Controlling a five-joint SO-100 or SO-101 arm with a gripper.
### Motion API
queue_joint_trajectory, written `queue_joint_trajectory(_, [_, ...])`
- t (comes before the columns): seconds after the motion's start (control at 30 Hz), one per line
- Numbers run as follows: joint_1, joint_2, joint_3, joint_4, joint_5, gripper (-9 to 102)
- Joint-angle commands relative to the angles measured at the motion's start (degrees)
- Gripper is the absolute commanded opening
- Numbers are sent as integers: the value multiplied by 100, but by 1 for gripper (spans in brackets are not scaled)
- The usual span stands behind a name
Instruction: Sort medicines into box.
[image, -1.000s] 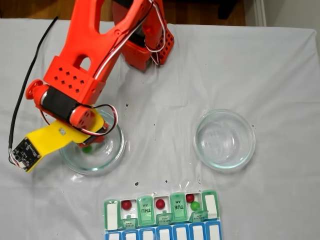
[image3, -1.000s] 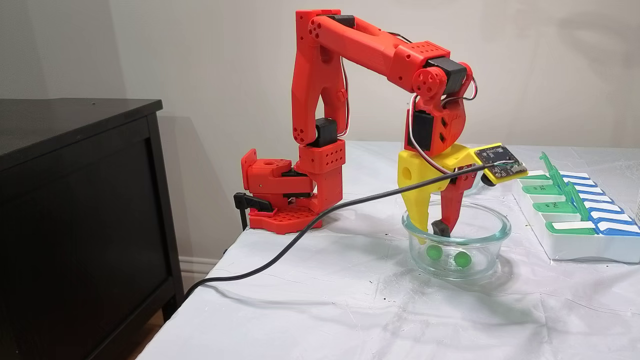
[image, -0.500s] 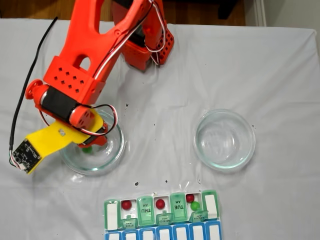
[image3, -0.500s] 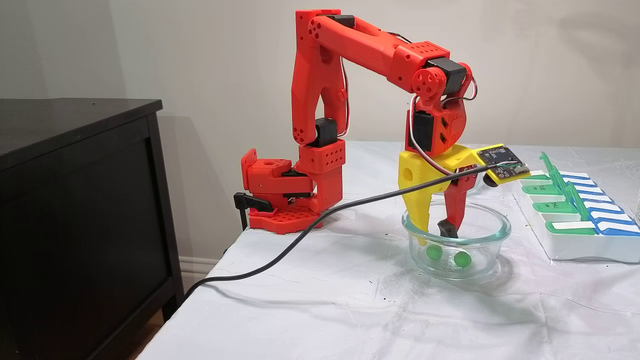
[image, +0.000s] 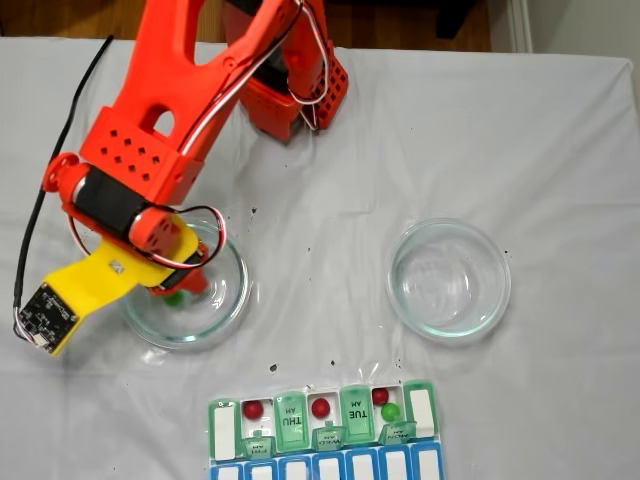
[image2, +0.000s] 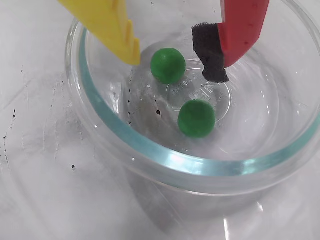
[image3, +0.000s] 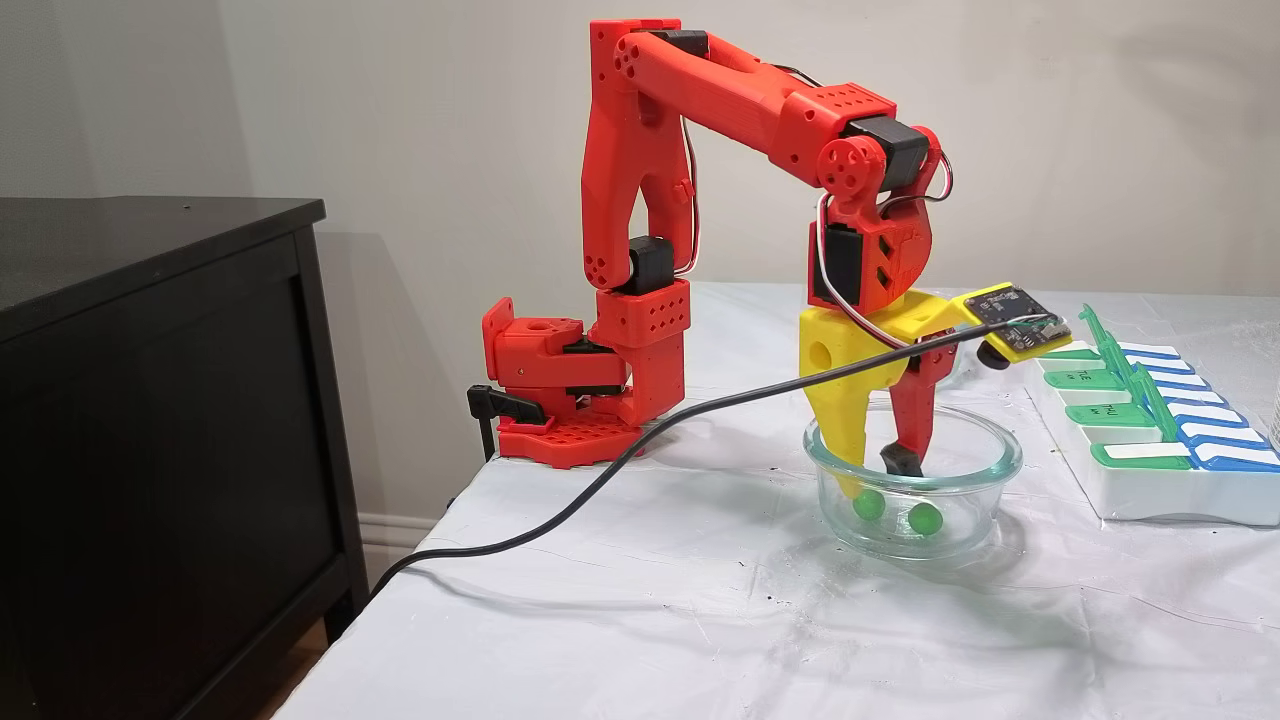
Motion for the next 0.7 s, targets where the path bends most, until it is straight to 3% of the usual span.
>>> queue_joint_trajectory(0.0, [26, 255, -26, -9, -44, 22])
queue_joint_trajectory(0.67, [-272, 633, 976, -765, 185, 25])
